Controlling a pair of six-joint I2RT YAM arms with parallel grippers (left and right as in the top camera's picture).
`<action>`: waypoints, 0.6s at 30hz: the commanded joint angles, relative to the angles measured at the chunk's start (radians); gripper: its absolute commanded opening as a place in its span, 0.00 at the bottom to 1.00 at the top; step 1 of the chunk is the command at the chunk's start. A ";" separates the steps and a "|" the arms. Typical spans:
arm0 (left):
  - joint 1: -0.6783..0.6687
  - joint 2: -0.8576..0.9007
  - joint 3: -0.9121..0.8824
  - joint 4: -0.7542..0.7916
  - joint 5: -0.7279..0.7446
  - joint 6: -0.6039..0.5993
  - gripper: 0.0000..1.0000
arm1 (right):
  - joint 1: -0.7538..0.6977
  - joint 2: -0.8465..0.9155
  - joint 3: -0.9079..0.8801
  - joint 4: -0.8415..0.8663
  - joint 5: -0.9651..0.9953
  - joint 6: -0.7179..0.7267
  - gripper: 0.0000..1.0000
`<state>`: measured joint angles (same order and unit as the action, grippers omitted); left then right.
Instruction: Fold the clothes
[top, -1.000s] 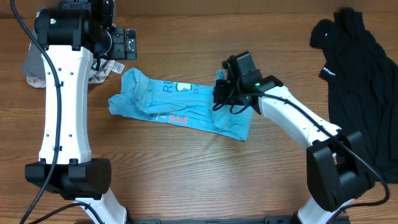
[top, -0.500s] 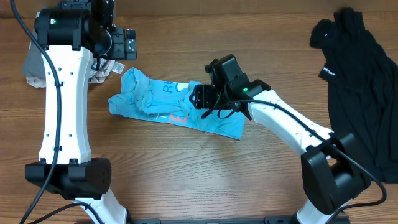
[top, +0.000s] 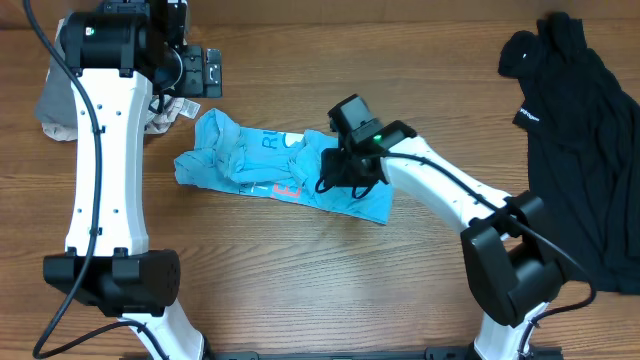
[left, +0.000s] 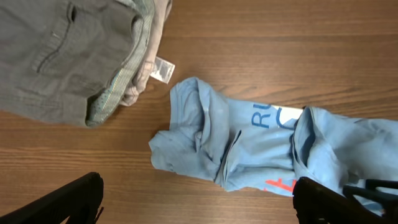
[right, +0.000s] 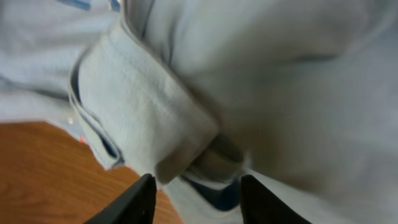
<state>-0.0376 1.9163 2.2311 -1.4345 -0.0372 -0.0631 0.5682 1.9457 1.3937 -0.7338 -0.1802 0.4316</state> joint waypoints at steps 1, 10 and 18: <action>-0.002 0.039 0.008 -0.006 0.012 0.012 1.00 | 0.047 0.000 0.020 0.013 -0.022 0.012 0.32; 0.001 0.059 0.007 -0.001 0.011 0.011 1.00 | 0.095 0.000 0.021 0.124 -0.114 0.014 0.13; 0.001 0.059 0.007 -0.001 0.011 0.012 1.00 | 0.095 -0.014 0.062 0.177 -0.264 -0.033 0.45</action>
<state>-0.0376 1.9697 2.2311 -1.4399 -0.0372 -0.0631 0.6613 1.9537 1.4036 -0.5617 -0.3553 0.4313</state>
